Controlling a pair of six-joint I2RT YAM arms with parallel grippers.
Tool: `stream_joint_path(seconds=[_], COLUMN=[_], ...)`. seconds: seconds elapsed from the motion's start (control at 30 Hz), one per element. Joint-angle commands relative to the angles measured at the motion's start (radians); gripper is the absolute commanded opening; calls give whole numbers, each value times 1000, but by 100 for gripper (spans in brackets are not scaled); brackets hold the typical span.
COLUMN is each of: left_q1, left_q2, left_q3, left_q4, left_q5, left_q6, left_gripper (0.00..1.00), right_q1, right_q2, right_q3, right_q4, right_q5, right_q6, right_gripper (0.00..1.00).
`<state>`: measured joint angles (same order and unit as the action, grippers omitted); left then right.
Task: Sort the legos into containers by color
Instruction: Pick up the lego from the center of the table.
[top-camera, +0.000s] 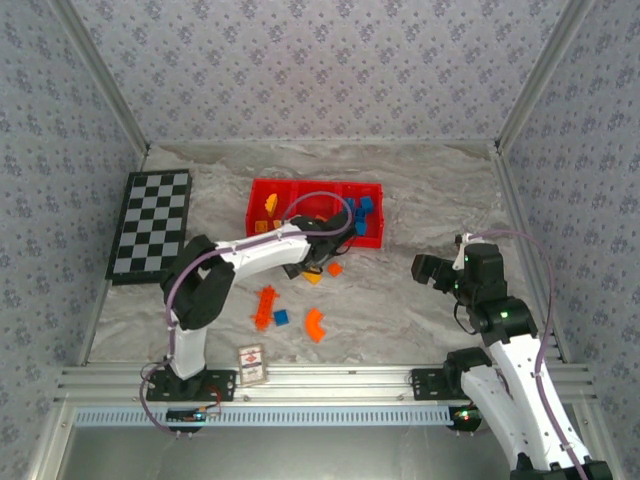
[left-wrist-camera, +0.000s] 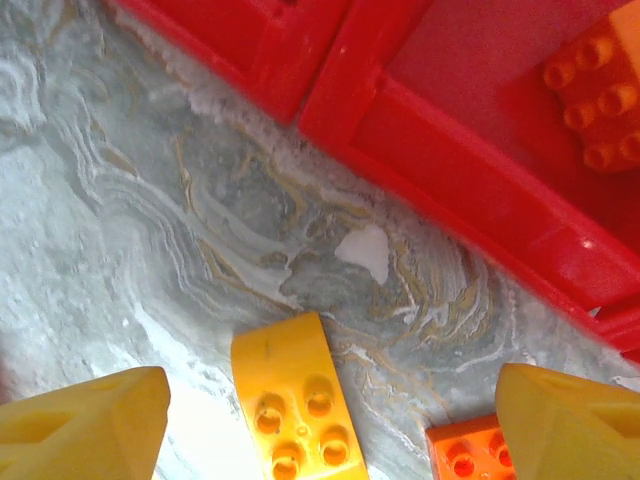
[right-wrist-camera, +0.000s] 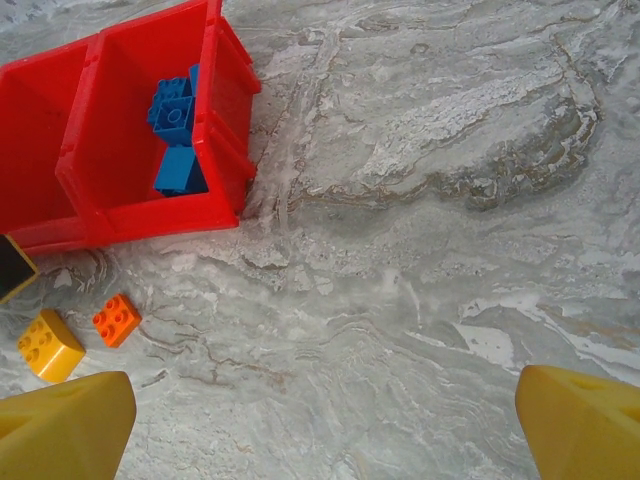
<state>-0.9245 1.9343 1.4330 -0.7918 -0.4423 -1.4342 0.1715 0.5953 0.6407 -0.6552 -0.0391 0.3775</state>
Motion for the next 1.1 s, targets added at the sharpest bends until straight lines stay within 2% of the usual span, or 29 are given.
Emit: stream_joint_path(seconds=[0.0, 0.13, 0.4, 0.63, 0.93, 1.07], left_q1=[-20, -21, -24, -24, -17, -6], left_q2=[27, 49, 58, 90, 99, 84], left_q3=[30, 24, -28, -36, -82, -116], left_q4=[-21, -5, 21, 80, 142, 162], left_q5=[-12, 4, 23, 66, 90, 91], left_q6=[-40, -63, -153, -137, -136, -132], left_gripper=[78, 71, 70, 67, 44, 27], right_q1=[-6, -7, -8, -10, -12, -11], right_q2=[-15, -19, -22, -23, -25, -25], right_q3=[-10, -10, -10, -11, -10, -10], right_q4=[11, 14, 15, 14, 14, 14], right_q5=[-10, -14, -20, -21, -21, -20], right_q6=[10, 11, 10, 9, 10, 9], right_gripper=[100, 100, 100, 100, 100, 100])
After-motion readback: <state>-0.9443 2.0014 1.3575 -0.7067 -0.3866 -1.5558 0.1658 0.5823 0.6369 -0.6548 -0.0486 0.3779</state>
